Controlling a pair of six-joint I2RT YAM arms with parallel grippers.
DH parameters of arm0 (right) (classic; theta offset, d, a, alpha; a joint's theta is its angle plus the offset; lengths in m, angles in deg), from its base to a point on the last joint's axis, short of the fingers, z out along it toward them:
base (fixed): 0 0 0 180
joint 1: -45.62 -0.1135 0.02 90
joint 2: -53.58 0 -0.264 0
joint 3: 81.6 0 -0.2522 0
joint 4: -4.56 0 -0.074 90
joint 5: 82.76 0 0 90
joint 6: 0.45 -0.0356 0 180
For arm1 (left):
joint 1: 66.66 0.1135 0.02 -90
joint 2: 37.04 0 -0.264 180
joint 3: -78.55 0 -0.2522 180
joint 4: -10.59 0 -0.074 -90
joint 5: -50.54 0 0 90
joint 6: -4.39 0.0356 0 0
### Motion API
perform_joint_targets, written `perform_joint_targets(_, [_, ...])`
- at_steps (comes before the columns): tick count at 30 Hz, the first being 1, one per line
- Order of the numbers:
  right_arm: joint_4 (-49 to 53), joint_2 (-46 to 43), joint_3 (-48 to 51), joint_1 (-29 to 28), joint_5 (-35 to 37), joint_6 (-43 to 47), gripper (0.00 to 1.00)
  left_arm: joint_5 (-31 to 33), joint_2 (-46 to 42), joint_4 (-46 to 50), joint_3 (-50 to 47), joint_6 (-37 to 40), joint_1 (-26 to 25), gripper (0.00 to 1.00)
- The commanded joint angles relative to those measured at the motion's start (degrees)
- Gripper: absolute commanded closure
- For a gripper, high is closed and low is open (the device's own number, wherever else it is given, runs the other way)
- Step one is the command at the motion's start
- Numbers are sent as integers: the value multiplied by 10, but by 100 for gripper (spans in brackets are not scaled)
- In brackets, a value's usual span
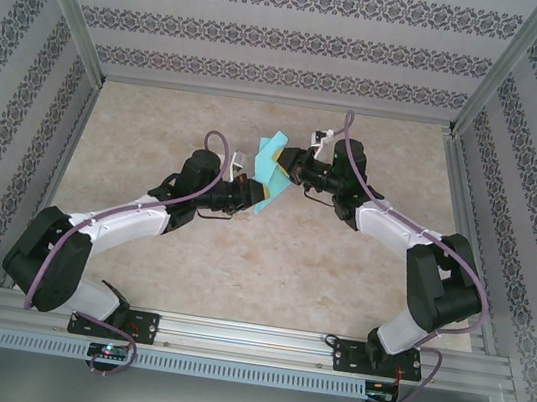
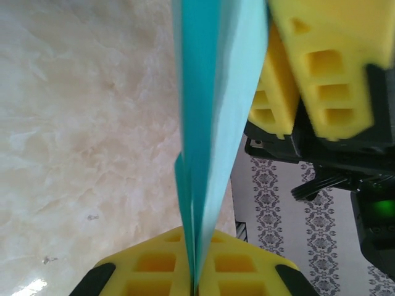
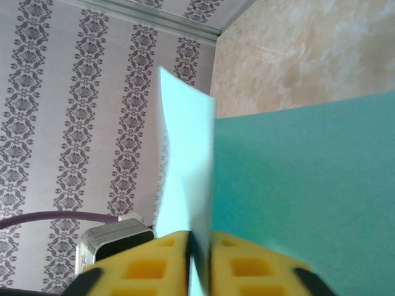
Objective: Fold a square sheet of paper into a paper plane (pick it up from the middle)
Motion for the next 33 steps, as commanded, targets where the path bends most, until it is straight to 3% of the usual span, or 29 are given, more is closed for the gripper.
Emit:
perform_joint_targets(1, [-15, -4, 12, 13, 2, 14, 72, 12, -16, 47, 20, 37, -6, 90])
perform_joint_targets(5, [29, -27, 22, 31, 12, 51, 62, 48, -30, 156, 47, 109, -2, 90])
perform_joint_targets(7, [78, -42, 21, 38, 24, 89, 59, 104, -40, 259, 77, 178, -2, 89])
perform_joint_targets(14, [228, -83, 15, 57, 74, 212, 49, 426, -44, 537, 171, 354, -13, 88])
perform_joint_targets(21, [281, -96, 26, 76, 84, 260, 47, 673, 44, 662, 242, 390, -60, 87])
perform_joint_targets(27, [267, -94, 45, 96, 42, 264, 46, 750, 178, 702, 297, 389, -121, 84])
perform_joint_targets(33, [236, -78, 67, 145, -29, 262, 46, 758, 277, 675, 312, 396, -170, 81])
